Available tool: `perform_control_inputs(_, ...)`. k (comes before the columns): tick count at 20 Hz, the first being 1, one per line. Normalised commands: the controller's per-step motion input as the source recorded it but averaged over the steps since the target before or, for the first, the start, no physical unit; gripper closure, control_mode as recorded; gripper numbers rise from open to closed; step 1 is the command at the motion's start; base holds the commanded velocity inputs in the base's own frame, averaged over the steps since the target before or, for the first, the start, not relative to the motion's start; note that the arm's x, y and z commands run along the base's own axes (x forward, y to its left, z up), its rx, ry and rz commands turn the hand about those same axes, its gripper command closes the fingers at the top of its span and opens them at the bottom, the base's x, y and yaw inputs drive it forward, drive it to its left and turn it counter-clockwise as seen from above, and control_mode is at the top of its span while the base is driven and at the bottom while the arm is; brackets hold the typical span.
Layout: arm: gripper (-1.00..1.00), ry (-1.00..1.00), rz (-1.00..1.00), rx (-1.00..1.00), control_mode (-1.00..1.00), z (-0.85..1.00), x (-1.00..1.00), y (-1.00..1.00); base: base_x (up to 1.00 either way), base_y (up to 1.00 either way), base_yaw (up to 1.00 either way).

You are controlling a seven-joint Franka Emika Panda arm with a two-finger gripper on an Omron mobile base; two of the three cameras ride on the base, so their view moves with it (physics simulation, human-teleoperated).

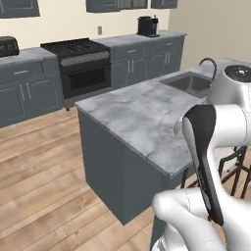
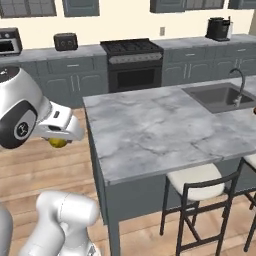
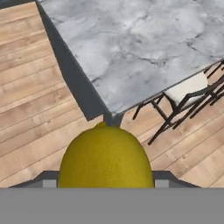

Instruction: Retrieve a lemon from the fridge and place it on the cutting board with the fish.

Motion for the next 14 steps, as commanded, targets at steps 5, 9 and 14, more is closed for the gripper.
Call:
perform_control_inputs(5,1.00,0.00,0.00,0.00,1.00,0.00,0.00,0.00,0.04,-1.00,0.00)
perform_control_inputs(9,1.00,0.00,0.00,0.00,1.00,0.00,0.00,0.00,0.06,-1.00,0.00)
perform_control_inputs(14,1.00,0.00,0.00,0.00,1.00,0.00,0.00,0.00,0.34,-1.00,0.00)
